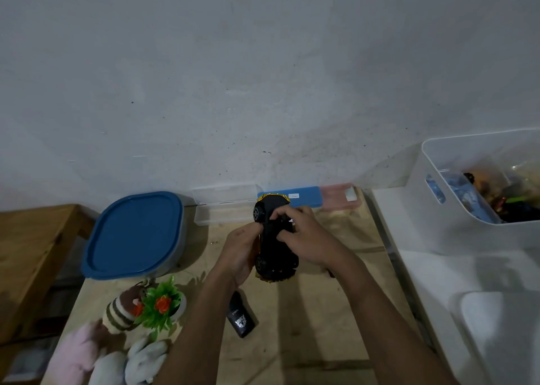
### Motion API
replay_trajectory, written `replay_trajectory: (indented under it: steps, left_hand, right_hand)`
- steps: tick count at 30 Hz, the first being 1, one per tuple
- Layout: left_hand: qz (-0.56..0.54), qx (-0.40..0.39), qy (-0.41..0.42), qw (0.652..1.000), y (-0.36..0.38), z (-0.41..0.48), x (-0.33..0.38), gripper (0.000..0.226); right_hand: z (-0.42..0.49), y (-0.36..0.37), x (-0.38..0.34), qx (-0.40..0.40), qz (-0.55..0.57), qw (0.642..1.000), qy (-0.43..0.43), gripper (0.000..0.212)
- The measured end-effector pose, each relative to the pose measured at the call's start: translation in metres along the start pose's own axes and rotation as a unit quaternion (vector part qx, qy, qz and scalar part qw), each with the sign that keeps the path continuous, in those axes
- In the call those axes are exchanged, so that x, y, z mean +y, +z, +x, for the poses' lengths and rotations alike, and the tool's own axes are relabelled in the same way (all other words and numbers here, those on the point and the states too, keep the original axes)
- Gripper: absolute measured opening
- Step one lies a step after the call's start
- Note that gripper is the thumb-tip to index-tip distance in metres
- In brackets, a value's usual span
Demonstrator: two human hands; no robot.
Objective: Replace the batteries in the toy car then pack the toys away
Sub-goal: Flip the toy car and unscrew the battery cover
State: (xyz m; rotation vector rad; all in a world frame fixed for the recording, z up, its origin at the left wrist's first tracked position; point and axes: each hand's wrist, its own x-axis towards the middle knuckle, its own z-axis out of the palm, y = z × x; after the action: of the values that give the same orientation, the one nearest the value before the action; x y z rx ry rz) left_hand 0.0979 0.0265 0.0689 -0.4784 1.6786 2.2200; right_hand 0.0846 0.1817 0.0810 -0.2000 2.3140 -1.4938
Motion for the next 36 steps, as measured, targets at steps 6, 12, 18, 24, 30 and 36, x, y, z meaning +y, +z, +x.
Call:
replay_trajectory:
  steps: [6,12,18,24,30,36]
  left_hand:
    - [0.057,-0.035,-0.004,0.998,-0.015,0.004,0.003,0.016]
    - [0.063,-0.052,0.003,0.997,-0.013,0.008,0.0,0.014]
    - [0.046,-0.043,0.01,0.998,-0.011,0.009,-0.004,0.012]
    - [-0.005,-0.043,0.011,0.999,0.0,0.005,-0.006,0.007]
    - [-0.022,-0.062,0.018,0.998,0.0,0.002,-0.005,0.027]
    - [-0.019,-0.053,0.051,0.997,-0.01,0.005,-0.004,0.03]
  right_hand:
    - [-0.002,-0.005,-0.002,-0.01,-0.016,1.0,-0.013,0.033]
    - [-0.003,-0.013,0.011,0.006,0.042,0.999,-0.029,0.032]
    - [0.001,-0.009,0.095,0.218,-0.022,0.972,0.081,0.025]
    - [-0.001,0.021,0.157,0.206,-0.245,0.929,0.185,0.039]
    - [0.021,0.017,0.182,0.184,-0.078,0.958,0.207,0.022]
    - [-0.008,-0.005,0.102,0.236,0.153,0.955,0.1,0.017]
